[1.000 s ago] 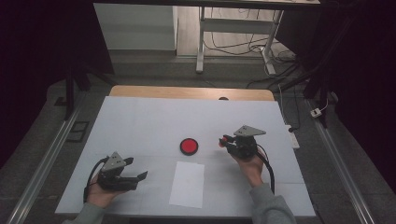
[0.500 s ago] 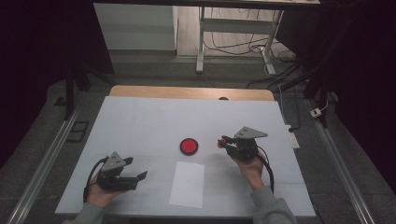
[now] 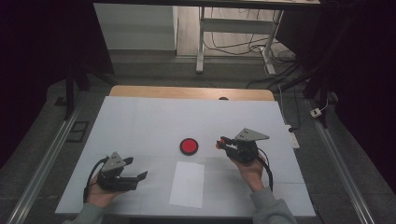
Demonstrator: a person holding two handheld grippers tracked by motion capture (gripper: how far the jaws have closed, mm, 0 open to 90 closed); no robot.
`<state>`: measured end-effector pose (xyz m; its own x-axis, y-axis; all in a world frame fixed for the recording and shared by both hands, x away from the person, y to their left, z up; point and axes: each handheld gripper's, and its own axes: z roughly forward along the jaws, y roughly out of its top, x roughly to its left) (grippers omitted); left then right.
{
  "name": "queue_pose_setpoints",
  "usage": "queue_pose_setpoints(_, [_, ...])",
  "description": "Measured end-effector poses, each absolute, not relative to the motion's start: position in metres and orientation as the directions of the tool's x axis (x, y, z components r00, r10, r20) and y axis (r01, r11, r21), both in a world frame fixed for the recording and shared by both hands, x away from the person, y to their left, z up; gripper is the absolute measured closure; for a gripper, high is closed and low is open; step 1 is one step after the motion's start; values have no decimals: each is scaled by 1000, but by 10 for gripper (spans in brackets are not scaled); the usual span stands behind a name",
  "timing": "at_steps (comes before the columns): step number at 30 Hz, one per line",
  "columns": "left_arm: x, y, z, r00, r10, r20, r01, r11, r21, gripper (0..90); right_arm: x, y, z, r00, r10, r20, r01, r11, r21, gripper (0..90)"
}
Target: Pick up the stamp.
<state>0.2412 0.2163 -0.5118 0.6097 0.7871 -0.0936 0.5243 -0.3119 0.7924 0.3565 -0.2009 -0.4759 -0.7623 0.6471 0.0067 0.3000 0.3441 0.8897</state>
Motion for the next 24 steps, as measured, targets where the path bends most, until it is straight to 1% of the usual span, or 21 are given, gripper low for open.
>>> queue_pose_setpoints(12, [241, 216, -511, 613, 785, -90, 521, -316, 793, 210, 347, -201, -471, -776, 630, 25, 288, 318, 903, 722])
queue_pose_setpoints(24, [240, 215, -510, 615, 784, -88, 518, -317, 794, 210, 337, -198, -466, -797, 603, 20, 270, 327, 906, 722])
